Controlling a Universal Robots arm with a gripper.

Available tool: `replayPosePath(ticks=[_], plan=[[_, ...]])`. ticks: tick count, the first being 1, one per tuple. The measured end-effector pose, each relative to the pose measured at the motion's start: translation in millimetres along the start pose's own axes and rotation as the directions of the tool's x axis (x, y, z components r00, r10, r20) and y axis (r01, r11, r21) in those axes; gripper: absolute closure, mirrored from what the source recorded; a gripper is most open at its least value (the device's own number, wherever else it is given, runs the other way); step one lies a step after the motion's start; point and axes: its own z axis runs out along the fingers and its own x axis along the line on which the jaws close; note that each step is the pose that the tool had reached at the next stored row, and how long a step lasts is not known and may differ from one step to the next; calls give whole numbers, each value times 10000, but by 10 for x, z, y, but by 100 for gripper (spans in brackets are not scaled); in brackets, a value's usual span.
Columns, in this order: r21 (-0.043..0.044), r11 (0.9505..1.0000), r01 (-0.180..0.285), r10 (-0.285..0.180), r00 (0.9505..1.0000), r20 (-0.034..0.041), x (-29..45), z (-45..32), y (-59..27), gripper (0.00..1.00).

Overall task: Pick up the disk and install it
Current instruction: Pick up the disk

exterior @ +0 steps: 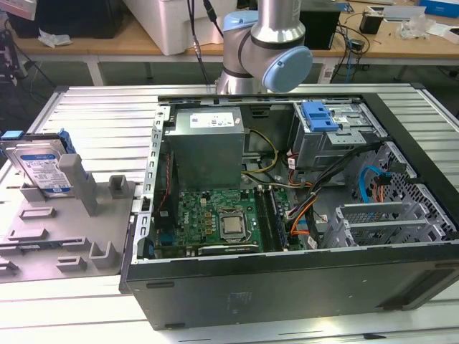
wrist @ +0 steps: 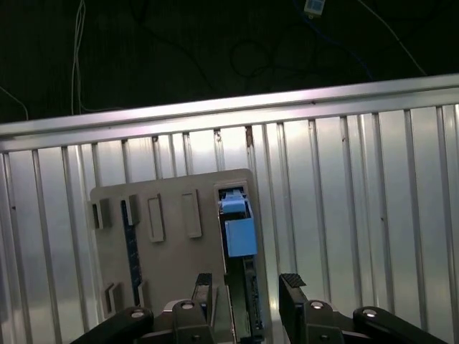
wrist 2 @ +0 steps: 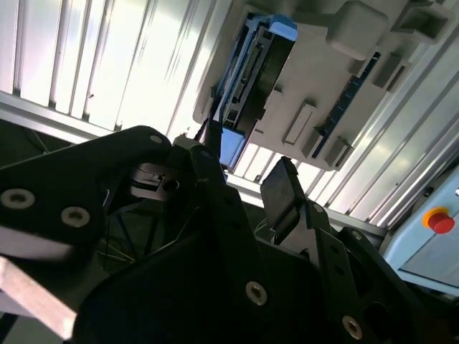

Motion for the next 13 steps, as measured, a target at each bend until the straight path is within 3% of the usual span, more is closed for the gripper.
replayPosePath(ticks=[6, 12, 13], plan=[[-11, 10000, 1, 0, 10000, 41, 5, 8, 53, 50], [-304, 9995, 10, -7, 10000, 98, 3, 29, 56, 50], [-319, 9995, 10, -6, 10000, 96, 3, 29, 56, 50]])
